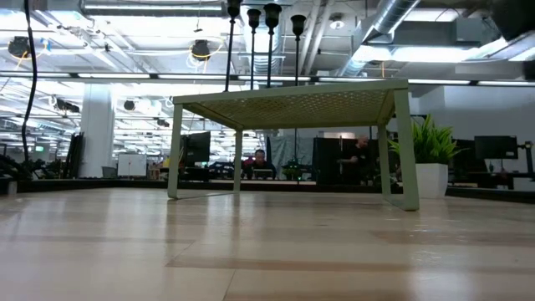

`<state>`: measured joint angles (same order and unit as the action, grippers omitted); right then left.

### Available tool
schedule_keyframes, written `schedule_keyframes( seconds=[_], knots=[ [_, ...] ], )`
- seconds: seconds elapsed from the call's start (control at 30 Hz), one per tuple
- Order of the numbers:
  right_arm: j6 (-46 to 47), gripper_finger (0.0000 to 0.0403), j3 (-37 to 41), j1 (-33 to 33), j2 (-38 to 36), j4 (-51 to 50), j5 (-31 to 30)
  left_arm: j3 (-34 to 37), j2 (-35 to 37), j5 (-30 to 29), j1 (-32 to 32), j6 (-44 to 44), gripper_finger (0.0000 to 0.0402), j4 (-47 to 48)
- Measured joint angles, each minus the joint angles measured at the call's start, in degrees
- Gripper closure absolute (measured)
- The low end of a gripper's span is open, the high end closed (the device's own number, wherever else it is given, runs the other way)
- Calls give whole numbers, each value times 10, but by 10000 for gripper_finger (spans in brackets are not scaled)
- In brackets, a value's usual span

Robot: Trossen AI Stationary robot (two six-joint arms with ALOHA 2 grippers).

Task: Pick & Place candle stick holders
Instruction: Put the brown and white scented candle on the shelf

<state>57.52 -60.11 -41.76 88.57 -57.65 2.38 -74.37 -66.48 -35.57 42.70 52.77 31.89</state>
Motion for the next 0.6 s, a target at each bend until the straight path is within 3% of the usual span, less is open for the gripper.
schedule_keyframes(
  seconds=[0.33,0.6],
  knots=[
    [-138,121,-139,127,-22,-138,-97,0,0,0,0,0,82,0],
    [-276,121,-213,277,-20,-133,-105,0,0,0,0,0,82,0]
  ],
)
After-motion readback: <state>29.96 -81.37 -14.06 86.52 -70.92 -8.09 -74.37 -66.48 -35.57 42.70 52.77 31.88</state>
